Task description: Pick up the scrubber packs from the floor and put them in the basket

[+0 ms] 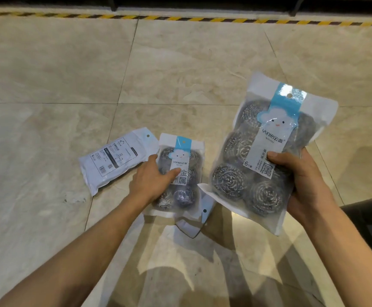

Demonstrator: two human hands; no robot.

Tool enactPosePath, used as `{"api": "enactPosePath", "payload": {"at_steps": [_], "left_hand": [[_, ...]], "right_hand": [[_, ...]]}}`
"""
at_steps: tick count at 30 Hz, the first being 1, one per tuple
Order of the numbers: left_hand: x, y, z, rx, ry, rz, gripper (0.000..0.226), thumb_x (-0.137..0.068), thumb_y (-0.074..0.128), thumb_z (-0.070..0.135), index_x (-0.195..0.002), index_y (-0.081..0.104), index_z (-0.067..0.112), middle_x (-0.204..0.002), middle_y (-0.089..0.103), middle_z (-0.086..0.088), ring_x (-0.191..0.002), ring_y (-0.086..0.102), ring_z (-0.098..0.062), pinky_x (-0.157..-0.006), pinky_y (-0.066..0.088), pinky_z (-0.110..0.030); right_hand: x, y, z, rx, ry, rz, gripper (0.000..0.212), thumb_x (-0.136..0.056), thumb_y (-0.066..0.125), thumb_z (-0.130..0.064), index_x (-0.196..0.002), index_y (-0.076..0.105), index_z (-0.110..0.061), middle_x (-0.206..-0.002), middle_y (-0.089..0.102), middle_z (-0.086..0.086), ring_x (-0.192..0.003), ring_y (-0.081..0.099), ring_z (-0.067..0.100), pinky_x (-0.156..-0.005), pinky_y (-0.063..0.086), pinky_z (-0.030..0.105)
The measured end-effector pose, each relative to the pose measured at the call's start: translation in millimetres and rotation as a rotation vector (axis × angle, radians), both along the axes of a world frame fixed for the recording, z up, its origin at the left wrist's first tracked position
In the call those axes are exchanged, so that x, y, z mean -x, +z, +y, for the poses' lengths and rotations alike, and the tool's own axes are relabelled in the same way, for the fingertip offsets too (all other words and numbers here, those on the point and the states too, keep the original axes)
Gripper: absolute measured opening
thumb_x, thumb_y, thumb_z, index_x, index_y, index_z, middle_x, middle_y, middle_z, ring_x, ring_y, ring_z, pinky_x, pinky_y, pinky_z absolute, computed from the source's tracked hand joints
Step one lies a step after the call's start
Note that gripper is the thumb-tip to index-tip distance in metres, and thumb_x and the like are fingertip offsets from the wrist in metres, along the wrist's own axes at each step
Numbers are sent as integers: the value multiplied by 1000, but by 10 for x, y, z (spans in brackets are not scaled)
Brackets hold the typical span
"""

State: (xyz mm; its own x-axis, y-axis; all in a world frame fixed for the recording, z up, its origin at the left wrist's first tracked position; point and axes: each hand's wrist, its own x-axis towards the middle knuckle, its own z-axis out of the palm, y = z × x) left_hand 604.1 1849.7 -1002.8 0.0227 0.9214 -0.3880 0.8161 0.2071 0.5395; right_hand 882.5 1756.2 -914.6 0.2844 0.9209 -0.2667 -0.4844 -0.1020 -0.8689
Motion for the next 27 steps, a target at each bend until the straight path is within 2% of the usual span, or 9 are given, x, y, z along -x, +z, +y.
{"api": "enactPosePath", "payload": {"at_steps": [3, 5, 8, 10, 12, 16, 20, 23, 27], "left_hand": [[-155, -163, 177, 127, 88, -17, 120, -47, 78, 83, -138, 48, 11, -140, 59, -14, -125, 57, -35, -100, 51, -50], [-254, -247, 245, 162, 140, -6, 123, -46, 88, 73, -140, 42, 7, -140, 56, -17, -126, 55, -37, -100, 50, -49], [-343, -309, 255, 196, 225, -92, 101, -57, 98, 52, -131, 47, 5, -130, 62, -15, -117, 61, -34, -87, 52, -41], [-339, -326, 251, 192, 234, -126, 76, -57, 98, 49, -109, 59, 10, -114, 69, -12, -102, 65, -31, -78, 54, -38], [-314, -316, 212, 175, 229, -169, 70, -52, 99, 48, -102, 65, 12, -105, 72, -9, -96, 68, -29, -78, 57, -39], [-253, -182, 51, 49, 133, -285, 71, -54, 97, 38, -117, 67, 23, -112, 73, 2, -103, 68, -24, -92, 54, -40], [-109, 152, -100, -99, -24, -354, 75, -67, 96, 33, -128, 53, 27, -116, 65, 14, -104, 62, -12, -84, 46, -29], [17, 587, -181, -178, -10, -448, 79, -65, 97, 34, -126, 47, 36, -110, 62, 27, -101, 61, 11, -79, 45, -14], [179, 1299, -329, -267, 76, -538, 94, -55, 98, 46, -134, 46, 43, -114, 68, 27, -107, 66, 3, -91, 53, -31]], "right_hand": [[7, 7, -1, -10, 27, -14, 68, -78, 65, 1, -145, 51, -6, -133, 67, 24, -117, 67, 43, -89, 62, 50], [16, 5, 2, -5, 35, -22, 69, -78, 66, 3, -145, 50, -5, -132, 67, 25, -113, 69, 42, -84, 62, 47], [29, -15, 0, 1, 26, -34, 70, -76, 66, 2, -144, 49, -3, -131, 66, 26, -111, 70, 41, -81, 62, 45], [38, -36, -13, 9, 9, -31, 71, -75, 67, 1, -144, 48, -2, -131, 66, 27, -110, 70, 41, -81, 62, 45], [55, -49, -28, 14, 2, -34, 72, -75, 68, 5, -144, 48, -2, -130, 67, 27, -107, 71, 39, -80, 62, 45], [89, -47, -71, 46, -1, -65, 71, -71, 69, 4, -139, 51, -3, -118, 74, 21, -96, 76, 33, -73, 63, 41], [105, 2, -105, 59, 12, -175, 69, -68, 71, 4, -134, 51, -3, -117, 75, 19, -97, 76, 35, -71, 63, 40], [95, 125, -125, 68, 33, -248, 62, -75, 71, 10, -131, 51, -5, -114, 77, 16, -98, 76, 36, -70, 64, 40], [114, 568, -182, 107, 48, -326, 58, -77, 74, 6, -127, 51, -12, -111, 78, 12, -95, 78, 34, -69, 65, 40]]}}
